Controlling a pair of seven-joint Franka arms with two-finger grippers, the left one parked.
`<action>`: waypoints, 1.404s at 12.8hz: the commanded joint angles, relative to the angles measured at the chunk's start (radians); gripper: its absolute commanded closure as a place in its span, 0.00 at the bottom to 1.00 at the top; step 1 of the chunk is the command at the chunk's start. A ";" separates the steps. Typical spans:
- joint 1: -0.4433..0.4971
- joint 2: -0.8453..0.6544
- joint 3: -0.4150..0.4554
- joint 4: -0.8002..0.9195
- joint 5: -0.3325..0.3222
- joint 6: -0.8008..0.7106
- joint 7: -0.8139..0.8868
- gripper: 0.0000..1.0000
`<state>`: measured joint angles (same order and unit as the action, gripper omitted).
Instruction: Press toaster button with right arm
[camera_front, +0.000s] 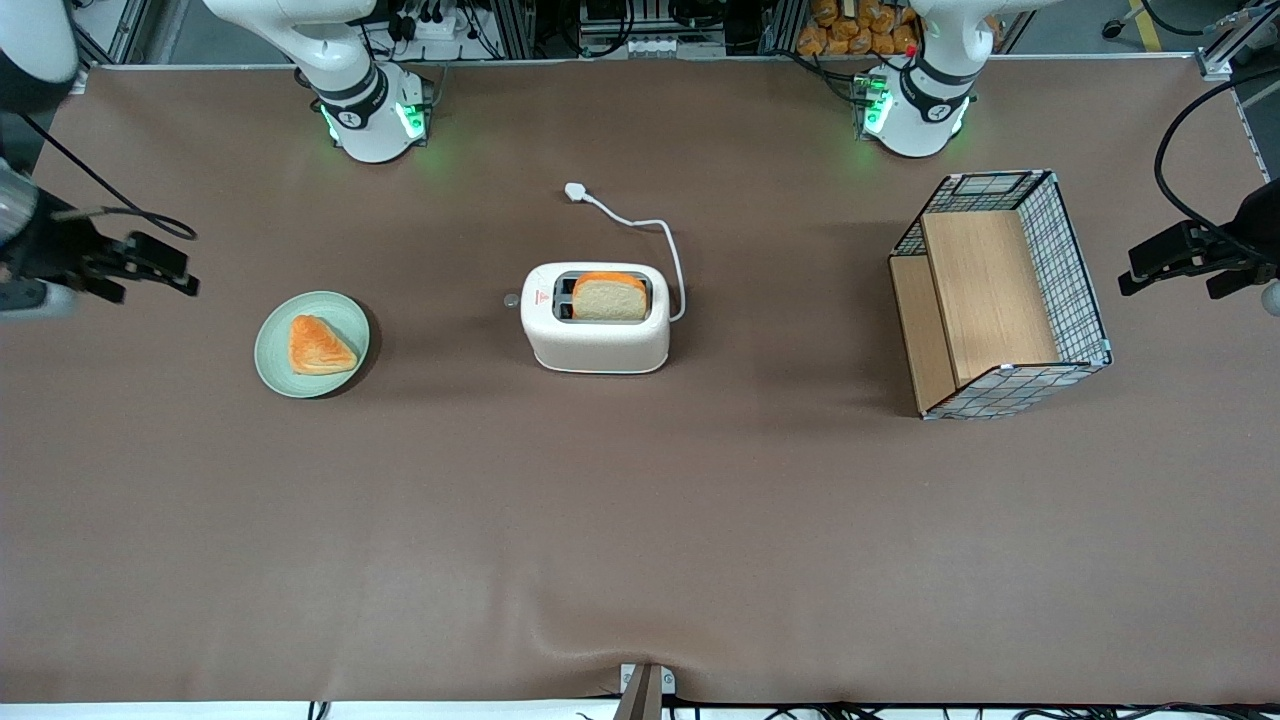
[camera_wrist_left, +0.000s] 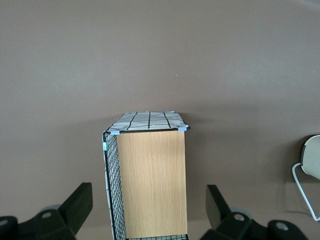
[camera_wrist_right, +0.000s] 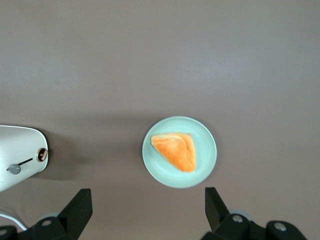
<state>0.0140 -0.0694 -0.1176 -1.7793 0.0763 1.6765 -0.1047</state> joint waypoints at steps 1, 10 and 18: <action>-0.049 0.014 0.029 0.090 -0.041 -0.067 0.068 0.00; -0.062 0.053 0.029 0.250 -0.036 -0.221 0.106 0.00; -0.065 0.010 0.041 0.179 -0.043 -0.225 0.071 0.00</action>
<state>-0.0277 -0.0272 -0.1004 -1.5673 0.0547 1.4523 -0.0010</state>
